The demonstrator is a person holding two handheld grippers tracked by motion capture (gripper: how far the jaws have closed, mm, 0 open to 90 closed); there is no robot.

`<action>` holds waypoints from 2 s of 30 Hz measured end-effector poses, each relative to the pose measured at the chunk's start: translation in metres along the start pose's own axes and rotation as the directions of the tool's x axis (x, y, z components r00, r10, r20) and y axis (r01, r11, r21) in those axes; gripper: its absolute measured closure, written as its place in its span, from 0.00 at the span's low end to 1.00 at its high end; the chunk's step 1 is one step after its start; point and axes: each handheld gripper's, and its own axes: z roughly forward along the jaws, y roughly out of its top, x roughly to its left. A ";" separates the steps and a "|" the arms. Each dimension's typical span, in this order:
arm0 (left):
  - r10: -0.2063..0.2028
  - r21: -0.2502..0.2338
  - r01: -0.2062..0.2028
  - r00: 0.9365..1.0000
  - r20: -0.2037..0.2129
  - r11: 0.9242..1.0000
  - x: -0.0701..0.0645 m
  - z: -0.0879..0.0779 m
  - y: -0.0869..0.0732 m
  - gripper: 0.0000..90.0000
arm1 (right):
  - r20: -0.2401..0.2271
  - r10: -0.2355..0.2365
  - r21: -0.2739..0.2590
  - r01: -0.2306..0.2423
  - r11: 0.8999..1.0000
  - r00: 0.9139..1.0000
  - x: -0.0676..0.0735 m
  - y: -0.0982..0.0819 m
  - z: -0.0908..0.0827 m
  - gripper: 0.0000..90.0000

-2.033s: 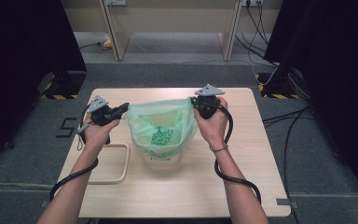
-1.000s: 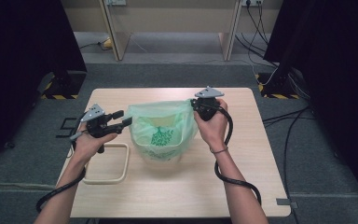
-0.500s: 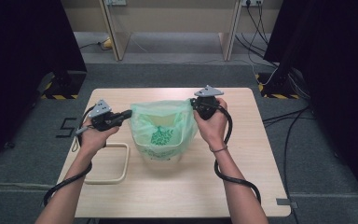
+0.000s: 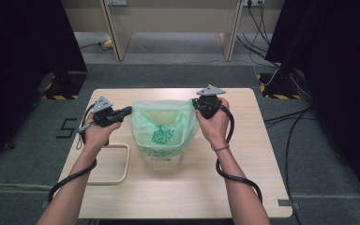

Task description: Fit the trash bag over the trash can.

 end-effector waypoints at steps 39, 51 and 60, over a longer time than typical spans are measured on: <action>-0.009 0.013 0.009 1.000 -0.012 1.000 0.000 0.000 0.001 0.99 | -0.137 -0.153 0.060 0.163 0.985 0.979 0.014 -0.005 0.001 0.98; -0.034 0.032 0.035 0.999 -0.043 0.999 0.005 0.010 0.000 0.99 | -0.070 -0.092 0.039 0.095 0.995 0.993 0.013 0.002 0.015 1.00; -0.040 0.107 0.047 0.997 -0.065 0.993 0.009 0.023 -0.009 0.99 | -0.064 -0.052 0.103 0.058 0.993 0.997 0.012 -0.004 0.028 1.00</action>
